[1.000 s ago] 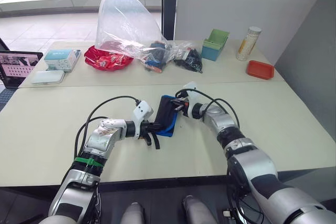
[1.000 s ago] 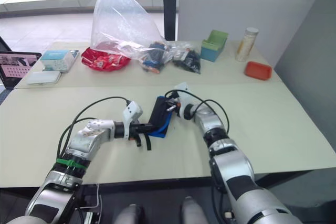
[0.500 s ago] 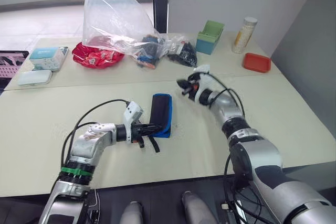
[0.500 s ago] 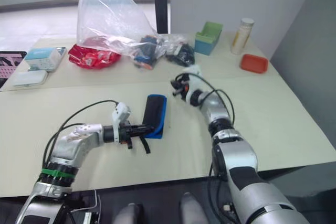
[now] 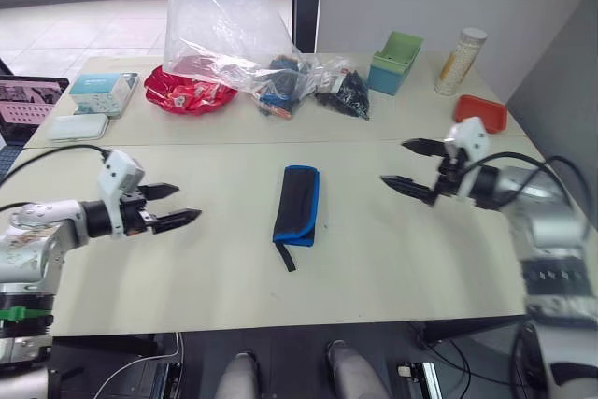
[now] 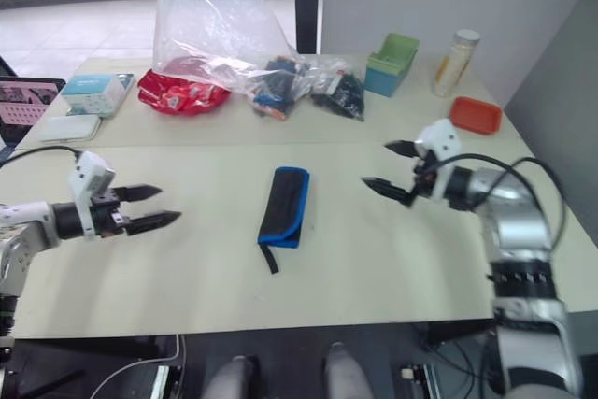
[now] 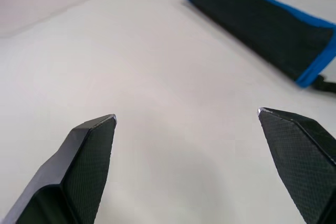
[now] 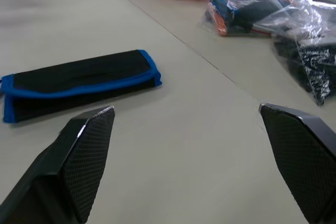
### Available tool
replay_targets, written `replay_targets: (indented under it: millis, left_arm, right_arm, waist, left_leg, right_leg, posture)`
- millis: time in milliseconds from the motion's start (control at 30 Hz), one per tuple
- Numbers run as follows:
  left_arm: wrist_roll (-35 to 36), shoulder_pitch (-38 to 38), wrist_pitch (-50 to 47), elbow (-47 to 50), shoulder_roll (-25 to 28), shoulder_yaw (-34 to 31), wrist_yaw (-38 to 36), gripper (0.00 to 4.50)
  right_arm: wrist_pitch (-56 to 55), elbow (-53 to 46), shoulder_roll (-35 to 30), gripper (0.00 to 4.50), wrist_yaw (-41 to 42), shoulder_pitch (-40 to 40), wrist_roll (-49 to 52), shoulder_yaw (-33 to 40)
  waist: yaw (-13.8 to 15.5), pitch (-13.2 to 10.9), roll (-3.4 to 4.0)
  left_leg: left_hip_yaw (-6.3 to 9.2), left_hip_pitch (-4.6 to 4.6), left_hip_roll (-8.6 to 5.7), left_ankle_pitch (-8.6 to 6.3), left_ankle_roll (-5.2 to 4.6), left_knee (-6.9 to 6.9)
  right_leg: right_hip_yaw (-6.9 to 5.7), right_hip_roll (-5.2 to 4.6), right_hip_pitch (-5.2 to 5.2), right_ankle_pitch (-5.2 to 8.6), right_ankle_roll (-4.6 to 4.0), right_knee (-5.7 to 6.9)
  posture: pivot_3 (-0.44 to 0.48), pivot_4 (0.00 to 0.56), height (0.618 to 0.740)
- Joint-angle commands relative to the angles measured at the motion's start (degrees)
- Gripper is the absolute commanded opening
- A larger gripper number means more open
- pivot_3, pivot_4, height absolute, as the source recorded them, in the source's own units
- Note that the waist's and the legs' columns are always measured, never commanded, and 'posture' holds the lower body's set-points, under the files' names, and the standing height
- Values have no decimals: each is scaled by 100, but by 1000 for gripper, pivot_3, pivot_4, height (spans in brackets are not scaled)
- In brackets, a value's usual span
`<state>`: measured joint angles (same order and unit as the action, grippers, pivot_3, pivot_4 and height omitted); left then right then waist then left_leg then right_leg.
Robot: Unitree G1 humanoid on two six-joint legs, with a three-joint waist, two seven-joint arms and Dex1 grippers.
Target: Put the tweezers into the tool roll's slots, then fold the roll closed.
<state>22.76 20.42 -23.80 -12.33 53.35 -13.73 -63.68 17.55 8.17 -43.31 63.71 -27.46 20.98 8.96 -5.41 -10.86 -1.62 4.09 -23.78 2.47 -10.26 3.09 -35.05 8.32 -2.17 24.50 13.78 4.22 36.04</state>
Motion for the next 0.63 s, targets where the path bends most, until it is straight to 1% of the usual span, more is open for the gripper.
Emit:
replay_targets:
  millis: [33,200,267,333,367,500,567,633]
  left_arm:
    - [-95,-130,558,-487,256,-304,-230,4500]
    - [-213,-586,1079,-880,401,-443,-357,4500]
    - [-293,-752,1272,-937,375,-481,-287,4500]
    - [-370,-974,1455,-955,309,-503,-191,4500]
    - [-404,-1056,1531,-958,268,-510,-115,4500]
    - [-528,-1182,1830,-1060,109,-485,130,4500]
    - [-570,-1201,1882,-1144,100,-440,123,4500]
    - [-534,-1314,1835,-1071,120,-371,-65,4500]
  right_arm:
    - [342,-654,-248,4491,-39,743,366,561]
    - [426,-1066,-404,4491,-354,1762,422,1161]
    - [440,-1121,-381,4491,-449,2021,497,1379]
    - [584,-1102,-362,4491,-574,2305,590,1643]
    - [548,-1077,-350,4491,-617,2425,591,1732]
    - [320,-1015,-249,4491,-703,2880,574,1937]
    - [254,-1015,-187,4491,-776,2998,604,2022]
    - [178,-969,-162,4491,-810,3084,617,2097]
  waist:
    - [9,0,0]
    - [-12,-1,0]
    - [-29,-3,4]
    - [-47,-6,11]
    - [-14,-7,12]
    - [201,-7,12]
    - [251,-7,11]
    - [259,-7,11]
  left_leg:
    - [0,0,0,0,0,-3]
    - [-6,-2,-1,0,0,-3]
    - [20,1,-10,3,3,-4]
    - [166,-6,-101,44,-30,18]
    - [195,3,-114,52,-31,10]
    - [152,0,-87,55,-25,5]
    - [131,-3,-70,59,-18,5]
    - [103,-3,-59,61,-16,2]
  right_leg:
    - [0,0,-1,1,0,0]
    - [1,-3,-3,3,1,2]
    - [-31,-19,-22,6,-2,5]
    - [-197,-116,-79,43,-16,20]
    - [-225,-134,-91,60,-14,34]
    - [-218,-126,-67,72,-24,71]
    - [-219,-123,-61,72,-25,75]
    - [-211,-122,-54,70,-27,76]
  posture:
    - [0,150,733]
    - [0,150,733]
    - [0,150,736]
    - [0,150,738]
    - [0,150,738]
    - [0,150,738]
    - [0,150,738]
    - [0,150,738]
